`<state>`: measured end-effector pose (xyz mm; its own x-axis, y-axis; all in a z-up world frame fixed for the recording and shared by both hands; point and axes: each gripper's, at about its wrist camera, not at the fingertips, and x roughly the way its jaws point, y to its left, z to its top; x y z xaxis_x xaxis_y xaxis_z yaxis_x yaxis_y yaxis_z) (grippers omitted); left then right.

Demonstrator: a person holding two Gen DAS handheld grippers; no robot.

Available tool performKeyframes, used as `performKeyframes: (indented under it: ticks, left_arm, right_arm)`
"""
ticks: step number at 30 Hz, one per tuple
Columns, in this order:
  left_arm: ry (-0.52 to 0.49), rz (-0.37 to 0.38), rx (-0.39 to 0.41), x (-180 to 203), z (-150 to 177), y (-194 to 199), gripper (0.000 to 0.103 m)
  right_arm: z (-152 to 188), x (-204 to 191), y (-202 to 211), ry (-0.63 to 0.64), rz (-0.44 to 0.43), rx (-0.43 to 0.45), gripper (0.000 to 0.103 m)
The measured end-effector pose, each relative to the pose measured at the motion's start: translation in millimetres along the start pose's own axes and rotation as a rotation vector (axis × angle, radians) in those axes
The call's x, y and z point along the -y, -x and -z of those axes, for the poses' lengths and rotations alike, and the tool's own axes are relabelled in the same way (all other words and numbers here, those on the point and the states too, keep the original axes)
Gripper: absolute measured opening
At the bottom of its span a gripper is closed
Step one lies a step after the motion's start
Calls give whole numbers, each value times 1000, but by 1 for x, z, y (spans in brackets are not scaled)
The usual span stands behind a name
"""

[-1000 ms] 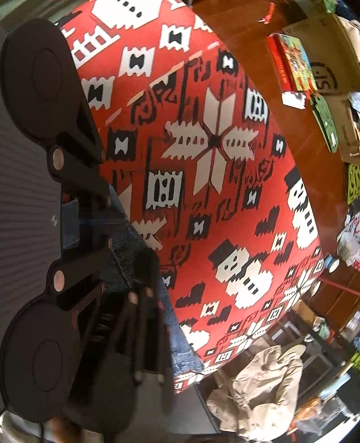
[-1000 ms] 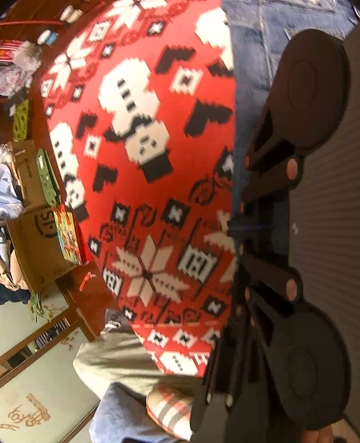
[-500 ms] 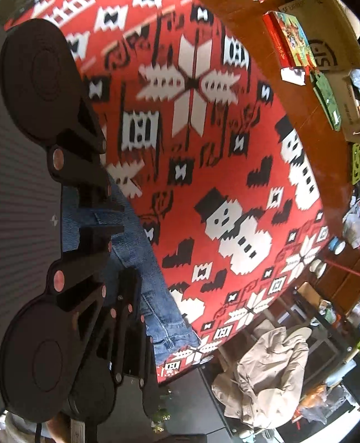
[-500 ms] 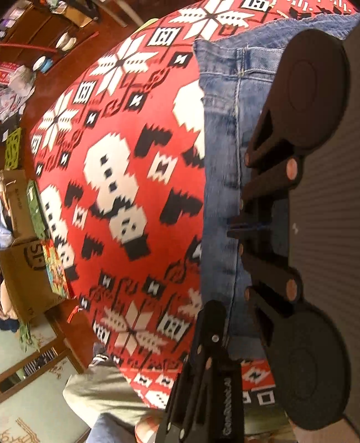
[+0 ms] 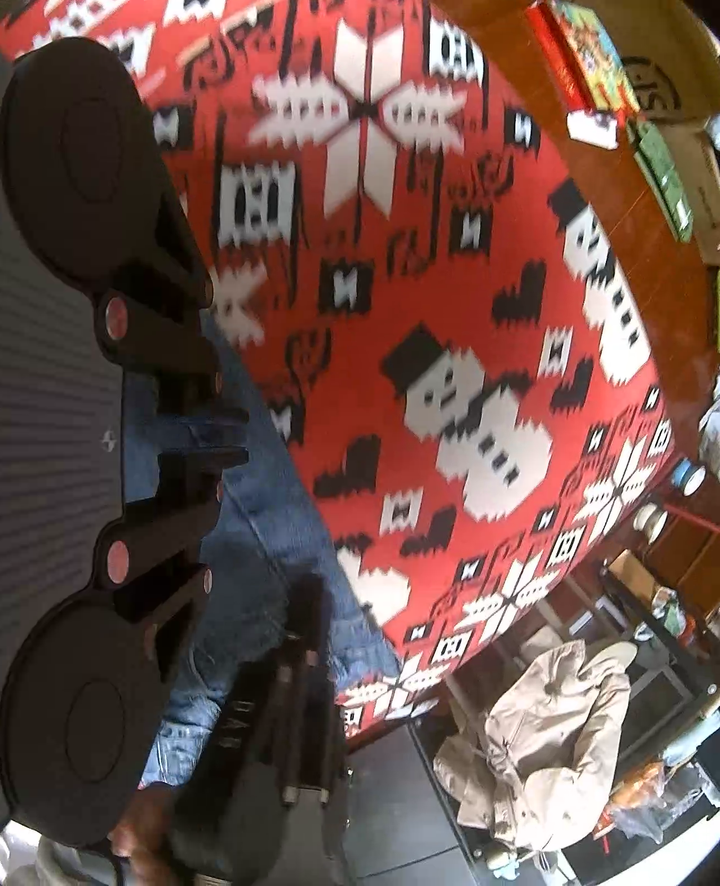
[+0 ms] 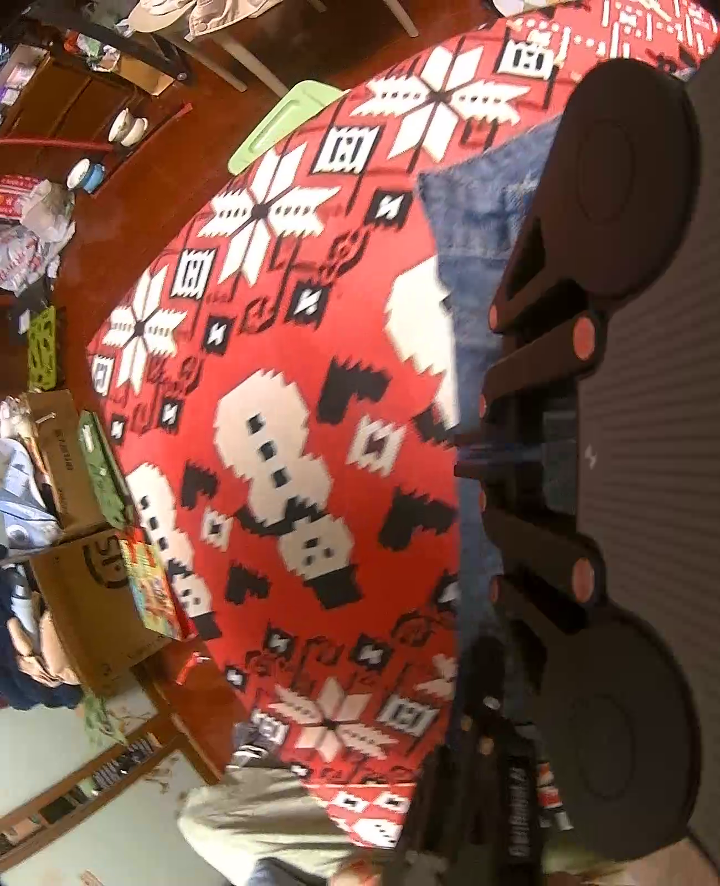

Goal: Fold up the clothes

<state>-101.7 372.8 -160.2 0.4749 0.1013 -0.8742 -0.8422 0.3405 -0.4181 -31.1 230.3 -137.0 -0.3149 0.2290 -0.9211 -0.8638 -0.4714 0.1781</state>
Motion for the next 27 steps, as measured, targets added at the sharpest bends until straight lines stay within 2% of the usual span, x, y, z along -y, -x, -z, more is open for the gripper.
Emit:
performKeyframes:
  ticks: [4, 9, 11, 15, 19, 22, 27]
  left_arm:
    - [-40, 7, -8, 14, -3, -14, 5]
    - [14, 12, -25, 5, -6, -17, 5]
    - [25, 6, -24, 4, -10, -14, 6]
    - [32, 49, -20, 13, -18, -15, 6]
    - [4, 98, -24, 34, -22, -24, 6]
    - [-29, 99, -18, 47, -24, -34, 6]
    - [-7, 81, -26, 46, -27, -47, 4]
  right_arm:
    - [4, 10, -3, 26, 23, -9, 3]
    - [-10, 24, -13, -20, 30, 35, 2]
    - [-12, 27, -10, 0, 11, 59, 3]
    - [0, 38, 15, -32, 20, 90, 3]
    - [14, 41, 26, -33, 37, 66, 3]
    - [21, 42, 22, 7, 51, 52, 3]
    - [17, 44, -3, 12, 49, 58, 2]
